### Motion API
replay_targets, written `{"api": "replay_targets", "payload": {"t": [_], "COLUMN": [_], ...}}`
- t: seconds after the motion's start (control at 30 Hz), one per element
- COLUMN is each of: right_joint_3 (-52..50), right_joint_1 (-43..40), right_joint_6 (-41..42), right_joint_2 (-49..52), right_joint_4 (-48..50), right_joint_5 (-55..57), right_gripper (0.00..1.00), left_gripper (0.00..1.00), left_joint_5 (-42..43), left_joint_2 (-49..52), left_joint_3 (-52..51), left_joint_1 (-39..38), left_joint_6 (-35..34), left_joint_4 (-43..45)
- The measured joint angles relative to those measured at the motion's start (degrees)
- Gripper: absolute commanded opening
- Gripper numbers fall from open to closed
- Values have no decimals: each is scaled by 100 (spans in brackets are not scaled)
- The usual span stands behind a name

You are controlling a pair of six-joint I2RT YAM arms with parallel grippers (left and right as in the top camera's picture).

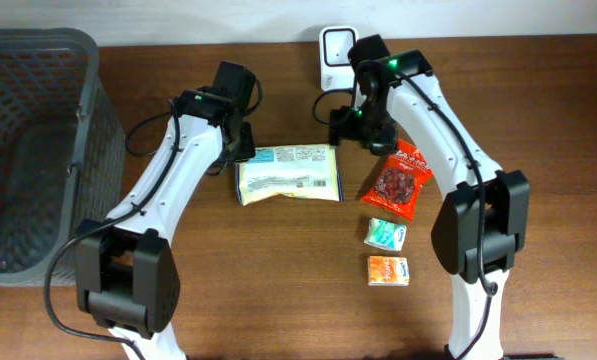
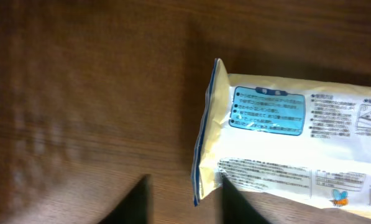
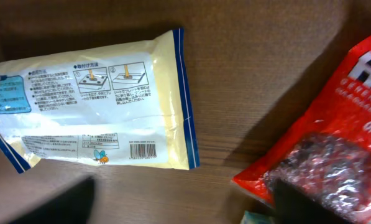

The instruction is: Scan the item barcode

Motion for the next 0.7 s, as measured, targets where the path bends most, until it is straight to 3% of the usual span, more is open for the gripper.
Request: {"api": "replay_targets", "payload": {"t": [0.23, 0.43, 0.63, 0.67, 0.7], "right_joint_3": [-7, -7, -7, -7, -7], "right_joint_1": [-103, -608, -623, -623, -623], "right_joint_6": [-31, -31, -26, -28, -28], "right_joint_2": [2, 2, 2, 2, 2], "right_joint_4": [2, -24, -22, -17, -20], "right_joint_5": [505, 695, 695, 693, 693], "right_gripper": [98, 98, 98, 98, 98], "left_gripper": [99, 99, 99, 96, 85], "left_joint_5": [472, 2081, 2618, 2745, 2848], "left_joint_2": [7, 7, 9, 9, 9], "left_joint_3": [-625, -1373, -2297, -2385, -2457], "left_joint_1": [87, 695, 669, 667, 667], "left_joint_6": [-26, 232, 262, 264, 273], "left_joint_4": [625, 1596, 2927, 3088, 3285]}}
